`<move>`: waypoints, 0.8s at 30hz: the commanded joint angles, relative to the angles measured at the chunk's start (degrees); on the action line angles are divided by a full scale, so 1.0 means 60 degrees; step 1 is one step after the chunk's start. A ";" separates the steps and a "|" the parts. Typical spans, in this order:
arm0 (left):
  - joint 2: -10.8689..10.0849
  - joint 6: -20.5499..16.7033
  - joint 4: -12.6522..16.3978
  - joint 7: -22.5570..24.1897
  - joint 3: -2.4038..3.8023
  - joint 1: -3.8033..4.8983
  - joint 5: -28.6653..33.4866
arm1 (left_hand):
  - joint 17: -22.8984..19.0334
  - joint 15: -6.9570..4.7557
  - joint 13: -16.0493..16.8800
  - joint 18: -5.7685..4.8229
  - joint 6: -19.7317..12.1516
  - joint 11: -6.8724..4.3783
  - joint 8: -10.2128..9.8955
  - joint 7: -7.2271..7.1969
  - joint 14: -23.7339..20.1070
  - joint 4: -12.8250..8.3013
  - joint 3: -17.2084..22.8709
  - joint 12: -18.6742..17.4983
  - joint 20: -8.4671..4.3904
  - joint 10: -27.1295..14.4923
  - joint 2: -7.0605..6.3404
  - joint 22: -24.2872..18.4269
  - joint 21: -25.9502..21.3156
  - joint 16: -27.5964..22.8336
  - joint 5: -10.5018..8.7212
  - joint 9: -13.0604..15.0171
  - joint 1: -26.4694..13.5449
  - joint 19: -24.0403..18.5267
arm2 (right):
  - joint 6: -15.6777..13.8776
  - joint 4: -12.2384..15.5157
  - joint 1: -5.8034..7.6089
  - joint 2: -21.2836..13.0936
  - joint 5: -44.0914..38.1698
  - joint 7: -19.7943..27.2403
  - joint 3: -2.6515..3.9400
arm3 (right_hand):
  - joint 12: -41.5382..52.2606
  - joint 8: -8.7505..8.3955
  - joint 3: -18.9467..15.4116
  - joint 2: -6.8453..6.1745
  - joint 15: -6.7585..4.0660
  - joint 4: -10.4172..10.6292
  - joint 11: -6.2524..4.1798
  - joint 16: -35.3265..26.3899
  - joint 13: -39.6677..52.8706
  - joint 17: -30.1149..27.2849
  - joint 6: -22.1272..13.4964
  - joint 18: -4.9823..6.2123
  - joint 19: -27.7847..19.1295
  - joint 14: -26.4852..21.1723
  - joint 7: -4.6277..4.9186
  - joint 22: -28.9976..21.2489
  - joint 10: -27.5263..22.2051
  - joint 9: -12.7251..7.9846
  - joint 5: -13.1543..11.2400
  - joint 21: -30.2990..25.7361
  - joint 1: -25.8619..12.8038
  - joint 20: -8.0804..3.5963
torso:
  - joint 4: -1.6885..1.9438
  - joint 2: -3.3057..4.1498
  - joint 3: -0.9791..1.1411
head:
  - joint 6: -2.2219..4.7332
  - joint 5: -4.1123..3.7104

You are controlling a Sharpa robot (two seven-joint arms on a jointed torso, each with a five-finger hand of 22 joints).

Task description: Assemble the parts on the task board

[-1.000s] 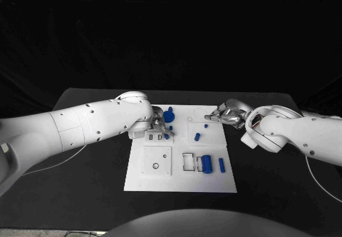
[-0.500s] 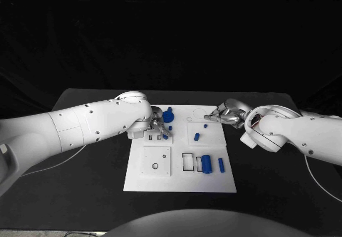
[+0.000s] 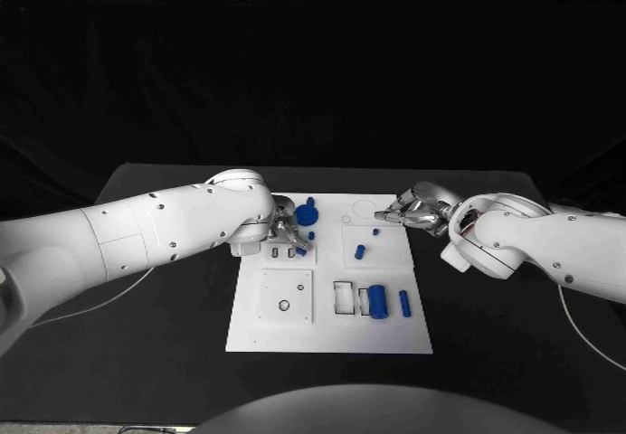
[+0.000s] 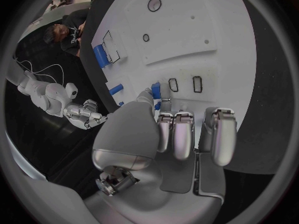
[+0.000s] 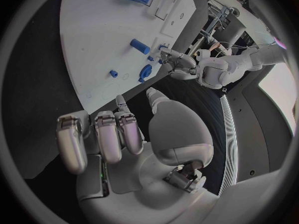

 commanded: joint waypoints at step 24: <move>-0.0694 0.0498 0.0539 -0.0672 0.0035 0.0511 0.0246 | 0.2511 0.0027 0.2488 -0.0071 0.0289 -0.0027 -0.0128 -0.0055 0.0995 0.0046 0.0322 -0.0061 -0.0001 0.1040 -0.0185 0.2516 0.0023 0.0025 0.0117 0.0010 0.0328 0.0987 | 0.0114 -0.0141 -0.0146 0.0034 -0.0122 -0.0025 -0.0002 | 0.0038 0.0032 -0.0044 0.0034 0.0050 0.0003 0.0078 0.0039 0.2511 0.2516 -0.0025 -0.0065 0.1000 0.0996 0.0059 0.2511 0.1018 0.0013 0.0075 0.0043 0.0014 0.0039 | -0.0007 0.0010 -0.0002 | -0.0010 0.0110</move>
